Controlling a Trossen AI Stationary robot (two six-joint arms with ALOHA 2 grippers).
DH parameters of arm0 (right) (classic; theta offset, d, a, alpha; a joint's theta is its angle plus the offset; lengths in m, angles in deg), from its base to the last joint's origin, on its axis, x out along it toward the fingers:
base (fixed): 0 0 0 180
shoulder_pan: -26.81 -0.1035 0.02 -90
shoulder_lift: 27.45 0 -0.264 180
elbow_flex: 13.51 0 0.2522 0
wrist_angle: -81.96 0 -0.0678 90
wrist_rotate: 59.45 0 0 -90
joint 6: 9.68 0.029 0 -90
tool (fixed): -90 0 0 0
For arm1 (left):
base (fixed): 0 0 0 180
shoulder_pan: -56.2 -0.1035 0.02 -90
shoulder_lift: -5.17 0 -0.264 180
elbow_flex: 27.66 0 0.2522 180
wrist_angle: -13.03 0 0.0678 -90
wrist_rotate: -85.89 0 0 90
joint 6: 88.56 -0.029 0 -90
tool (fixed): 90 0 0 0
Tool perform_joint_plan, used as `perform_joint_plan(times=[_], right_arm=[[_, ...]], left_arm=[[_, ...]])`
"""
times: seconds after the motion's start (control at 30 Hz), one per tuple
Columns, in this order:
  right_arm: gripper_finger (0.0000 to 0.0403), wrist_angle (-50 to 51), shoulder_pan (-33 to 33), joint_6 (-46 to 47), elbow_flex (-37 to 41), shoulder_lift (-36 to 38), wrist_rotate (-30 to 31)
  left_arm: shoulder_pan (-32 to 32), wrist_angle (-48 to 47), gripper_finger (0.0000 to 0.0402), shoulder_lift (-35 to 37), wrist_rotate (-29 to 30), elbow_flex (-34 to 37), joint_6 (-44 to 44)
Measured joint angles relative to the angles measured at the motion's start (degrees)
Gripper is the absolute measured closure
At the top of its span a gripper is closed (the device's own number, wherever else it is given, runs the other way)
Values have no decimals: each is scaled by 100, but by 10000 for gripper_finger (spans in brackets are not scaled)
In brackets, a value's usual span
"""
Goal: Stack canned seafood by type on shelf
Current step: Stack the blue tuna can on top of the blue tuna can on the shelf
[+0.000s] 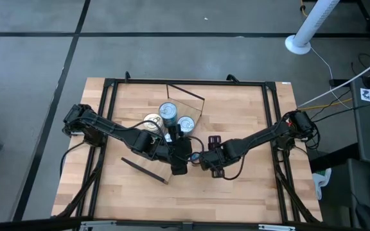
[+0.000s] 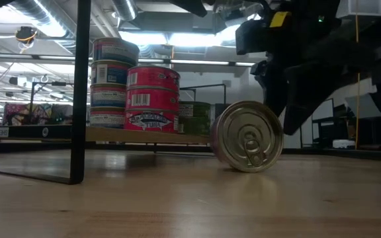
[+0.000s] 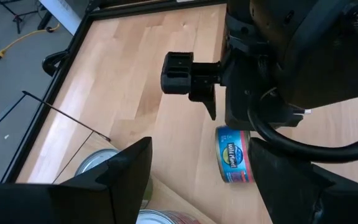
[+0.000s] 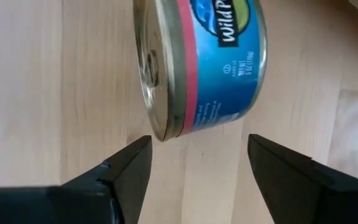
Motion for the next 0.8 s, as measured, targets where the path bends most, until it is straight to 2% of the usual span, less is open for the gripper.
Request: perform_joint_plan(times=[0.3,0.63,0.8], right_arm=[[138,-73,70,-287,0,0,-66],[139,-351,307,-608,2,4,-654],[139,-624,319,-778,4,4,-632]], left_arm=[[0,-16,139,0,0,0,-9],[0,-110,139,2,4,0,-12],[2,-196,139,2,-9,0,8]])
